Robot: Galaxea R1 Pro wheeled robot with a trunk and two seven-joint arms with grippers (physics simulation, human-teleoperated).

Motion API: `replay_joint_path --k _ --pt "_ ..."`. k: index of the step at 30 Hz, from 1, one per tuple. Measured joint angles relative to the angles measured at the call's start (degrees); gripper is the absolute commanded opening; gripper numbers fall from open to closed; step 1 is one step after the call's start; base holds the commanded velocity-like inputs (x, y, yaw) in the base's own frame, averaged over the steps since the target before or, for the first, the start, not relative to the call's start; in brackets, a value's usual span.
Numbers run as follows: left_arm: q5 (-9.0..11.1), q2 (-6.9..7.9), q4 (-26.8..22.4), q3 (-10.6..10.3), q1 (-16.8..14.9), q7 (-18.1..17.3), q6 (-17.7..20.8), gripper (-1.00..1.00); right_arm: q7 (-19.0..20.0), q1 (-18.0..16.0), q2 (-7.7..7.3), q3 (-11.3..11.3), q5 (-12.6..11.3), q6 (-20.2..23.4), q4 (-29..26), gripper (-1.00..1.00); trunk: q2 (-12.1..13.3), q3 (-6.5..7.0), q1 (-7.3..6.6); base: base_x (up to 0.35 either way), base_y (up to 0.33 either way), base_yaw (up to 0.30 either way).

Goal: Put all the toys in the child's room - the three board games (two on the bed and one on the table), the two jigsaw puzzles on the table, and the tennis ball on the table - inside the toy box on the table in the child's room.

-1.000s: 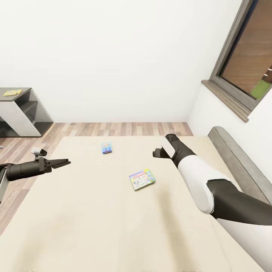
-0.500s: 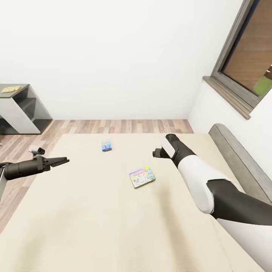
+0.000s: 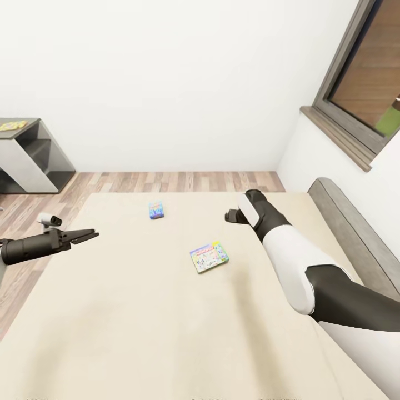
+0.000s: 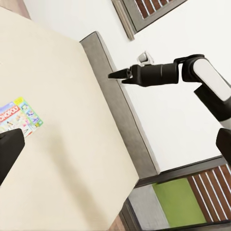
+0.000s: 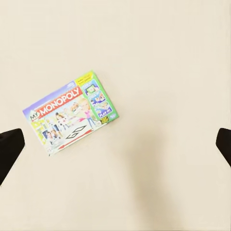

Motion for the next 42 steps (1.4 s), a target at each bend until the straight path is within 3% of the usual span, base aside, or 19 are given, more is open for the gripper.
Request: replay_joint_path --k 20,42 --pt "0.1 -0.14 -1.0 2.3 0.0 0.0 0.2 1.00 0.0 -0.5 0.00 0.1 0.0 4.0 -7.8 1.00 0.0 -1.88 0.00 0.000 0.000 0.022" --pt "0.1 0.01 -1.6 2.6 0.0 0.0 0.4 1.00 0.0 -0.8 0.00 0.0 0.0 4.2 -8.2 1.00 0.0 -3.95 0.00 0.000 0.000 0.074"
